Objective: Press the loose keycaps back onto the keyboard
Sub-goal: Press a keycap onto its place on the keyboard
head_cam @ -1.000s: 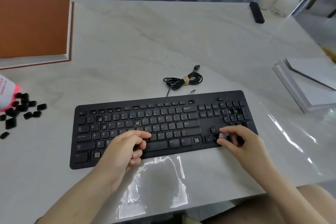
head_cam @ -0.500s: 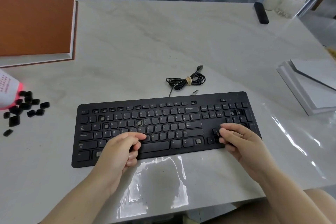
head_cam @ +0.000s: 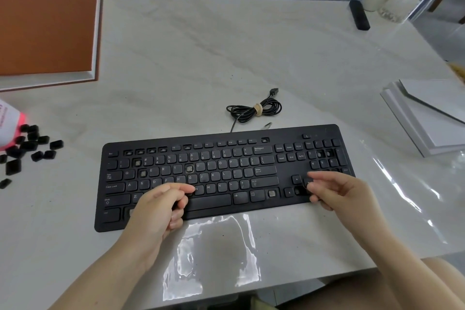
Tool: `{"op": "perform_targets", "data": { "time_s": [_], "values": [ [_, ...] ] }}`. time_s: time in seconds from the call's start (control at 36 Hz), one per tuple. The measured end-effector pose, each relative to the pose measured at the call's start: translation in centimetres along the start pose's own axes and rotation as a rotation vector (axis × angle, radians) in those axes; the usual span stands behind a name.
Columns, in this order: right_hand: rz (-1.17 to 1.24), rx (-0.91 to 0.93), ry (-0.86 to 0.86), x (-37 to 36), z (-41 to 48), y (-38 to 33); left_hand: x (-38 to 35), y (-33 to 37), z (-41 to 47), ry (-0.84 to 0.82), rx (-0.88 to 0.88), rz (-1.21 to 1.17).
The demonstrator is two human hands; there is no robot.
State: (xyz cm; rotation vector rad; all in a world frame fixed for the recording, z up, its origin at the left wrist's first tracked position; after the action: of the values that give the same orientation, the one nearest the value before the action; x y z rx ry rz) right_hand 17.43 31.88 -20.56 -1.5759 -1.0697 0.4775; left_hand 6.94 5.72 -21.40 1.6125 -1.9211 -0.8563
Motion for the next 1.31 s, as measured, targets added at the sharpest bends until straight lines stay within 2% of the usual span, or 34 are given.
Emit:
{"op": "perform_targets", "data": {
  "time_s": [0.17,0.31,0.72,0.94,1.14,1.31],
  "values": [
    [-0.292,0.219,-0.01,0.5,0.2,0.9,0.0,0.0,0.1,0.005,0.0,-0.006],
    [-0.483,0.489,-0.002,0.5,0.5,1.6,0.0,-0.1,0.1,0.013,-0.001,0.001],
    [-0.478,0.595,0.022,0.2,1.8,4.5,-0.1,0.0,0.0,0.013,0.006,-0.001],
    [-0.665,0.852,0.11,-0.1,0.5,4.9,-0.4,0.2,0.0,0.02,0.025,-0.028],
    [-0.472,0.686,0.105,0.0,1.3,5.6,-0.6,0.6,-0.1,0.018,0.049,-0.072],
    [-0.454,0.685,0.073,0.0,1.6,5.4,-0.8,0.6,-0.1,0.01,0.048,-0.07]
  ]
}}
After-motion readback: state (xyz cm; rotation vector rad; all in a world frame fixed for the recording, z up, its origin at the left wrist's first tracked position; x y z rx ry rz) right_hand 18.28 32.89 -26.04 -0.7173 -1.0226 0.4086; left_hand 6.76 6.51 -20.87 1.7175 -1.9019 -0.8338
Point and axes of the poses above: each hand's wrist, its own z-axis towards the middle knuckle, its own x-axis out of the back of the hand, y = z × x, the point moved 2 cm from there along z, towards the middle knuckle, and after that the axes turned 2 degrees about x, right-handed, at the moved point
